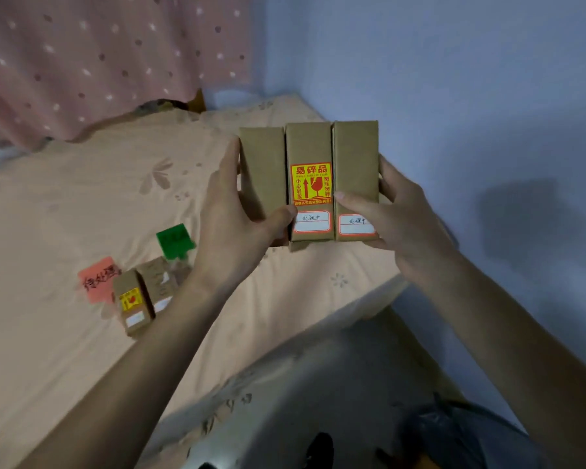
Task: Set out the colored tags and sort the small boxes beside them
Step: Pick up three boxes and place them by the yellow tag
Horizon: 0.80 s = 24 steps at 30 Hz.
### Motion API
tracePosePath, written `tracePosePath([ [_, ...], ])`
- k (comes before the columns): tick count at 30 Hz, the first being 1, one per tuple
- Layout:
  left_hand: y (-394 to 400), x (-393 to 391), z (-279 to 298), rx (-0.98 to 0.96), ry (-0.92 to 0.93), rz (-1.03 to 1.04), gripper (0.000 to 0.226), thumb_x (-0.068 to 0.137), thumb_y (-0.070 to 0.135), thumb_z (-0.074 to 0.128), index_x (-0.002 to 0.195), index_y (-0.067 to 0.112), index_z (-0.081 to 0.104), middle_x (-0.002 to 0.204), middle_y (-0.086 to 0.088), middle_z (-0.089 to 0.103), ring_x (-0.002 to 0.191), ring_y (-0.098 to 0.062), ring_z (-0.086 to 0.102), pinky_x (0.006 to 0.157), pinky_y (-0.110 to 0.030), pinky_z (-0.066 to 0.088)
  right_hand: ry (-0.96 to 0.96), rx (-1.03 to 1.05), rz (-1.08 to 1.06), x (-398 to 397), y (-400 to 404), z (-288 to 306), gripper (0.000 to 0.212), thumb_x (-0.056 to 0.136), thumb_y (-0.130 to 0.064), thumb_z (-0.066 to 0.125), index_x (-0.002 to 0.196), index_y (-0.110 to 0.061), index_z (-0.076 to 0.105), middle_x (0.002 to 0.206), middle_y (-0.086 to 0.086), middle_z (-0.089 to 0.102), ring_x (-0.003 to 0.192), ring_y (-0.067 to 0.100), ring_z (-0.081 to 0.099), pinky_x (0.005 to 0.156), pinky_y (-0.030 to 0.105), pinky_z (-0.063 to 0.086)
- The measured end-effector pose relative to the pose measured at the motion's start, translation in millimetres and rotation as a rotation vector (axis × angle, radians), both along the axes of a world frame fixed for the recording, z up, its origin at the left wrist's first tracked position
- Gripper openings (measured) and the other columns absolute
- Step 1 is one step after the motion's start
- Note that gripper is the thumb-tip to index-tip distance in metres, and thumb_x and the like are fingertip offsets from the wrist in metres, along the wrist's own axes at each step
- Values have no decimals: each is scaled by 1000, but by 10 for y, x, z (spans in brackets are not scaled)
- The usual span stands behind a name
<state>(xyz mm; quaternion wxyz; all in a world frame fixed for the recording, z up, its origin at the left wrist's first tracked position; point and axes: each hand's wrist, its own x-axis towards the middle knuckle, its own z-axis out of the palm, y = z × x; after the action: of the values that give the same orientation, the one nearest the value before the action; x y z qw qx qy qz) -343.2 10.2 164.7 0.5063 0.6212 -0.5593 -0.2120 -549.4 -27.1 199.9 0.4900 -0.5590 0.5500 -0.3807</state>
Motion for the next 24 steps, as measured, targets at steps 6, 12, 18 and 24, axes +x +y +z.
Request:
tracePosePath([
  [6,-615,-747,-101,48,9,-69,110,70,46,82,162,39,23,149,16,47,133,-26,58,102,-53,57,45,15,-81,-792,-474,-82,58,95,-36,79,147,-46,55,129,-19,72,108,8,75,75,22,59],
  [12,-1325,-1034,-309,107,1,-97,113,70,51,83,164,35,23,159,8,45,141,-25,54,108,-55,54,44,74,-93,-1135,-1101,-307,61,97,-35,77,152,-46,53,137,-14,71,111,9,73,76,28,59],
  [18,-2048,-1257,-686,214,21,-143,111,79,30,91,166,26,22,156,0,48,143,-20,48,112,-53,51,75,144,-80,-1360,-1778,-655,54,99,-28,75,146,-48,58,116,-25,75,84,-8,78,66,20,57],
  [24,-2468,-1589,-1192,369,38,-148,113,81,31,88,168,21,16,157,-5,46,146,-22,40,121,-44,38,92,280,-88,-1616,-2256,-1140,50,97,-28,77,140,-51,64,116,-19,80,103,9,78,75,29,60],
])
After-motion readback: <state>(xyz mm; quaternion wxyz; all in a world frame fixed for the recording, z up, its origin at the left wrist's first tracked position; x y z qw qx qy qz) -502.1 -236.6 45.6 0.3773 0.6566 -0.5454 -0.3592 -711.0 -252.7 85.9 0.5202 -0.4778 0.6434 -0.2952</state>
